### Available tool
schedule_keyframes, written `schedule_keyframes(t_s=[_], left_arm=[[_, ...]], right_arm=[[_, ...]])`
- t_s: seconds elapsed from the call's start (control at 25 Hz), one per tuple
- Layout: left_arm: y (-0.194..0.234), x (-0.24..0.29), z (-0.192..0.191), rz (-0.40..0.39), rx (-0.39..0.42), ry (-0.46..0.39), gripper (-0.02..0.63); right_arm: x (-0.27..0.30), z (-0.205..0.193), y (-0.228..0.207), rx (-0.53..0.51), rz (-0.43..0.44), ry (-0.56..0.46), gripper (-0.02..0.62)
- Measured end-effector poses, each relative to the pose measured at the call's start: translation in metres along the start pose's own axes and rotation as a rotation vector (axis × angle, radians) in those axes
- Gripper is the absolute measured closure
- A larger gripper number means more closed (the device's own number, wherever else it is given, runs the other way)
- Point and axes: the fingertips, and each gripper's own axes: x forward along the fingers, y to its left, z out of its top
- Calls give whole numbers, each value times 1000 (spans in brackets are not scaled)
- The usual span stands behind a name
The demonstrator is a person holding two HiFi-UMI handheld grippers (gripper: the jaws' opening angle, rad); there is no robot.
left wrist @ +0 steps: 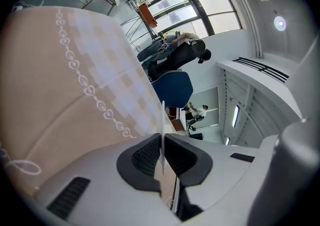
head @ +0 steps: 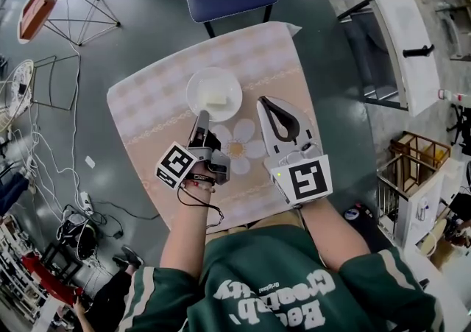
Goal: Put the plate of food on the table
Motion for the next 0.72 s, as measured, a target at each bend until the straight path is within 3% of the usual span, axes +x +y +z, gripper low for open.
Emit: schedule_keyframes(t_s=[0.56, 0.72], left_arm=[[28, 7, -3, 111, 18, 27, 566], [32, 6, -4, 127, 14, 23, 479]], right_arm=[[12, -7, -6, 23, 1, 10, 581], [15, -6, -4, 23, 4, 11, 581]])
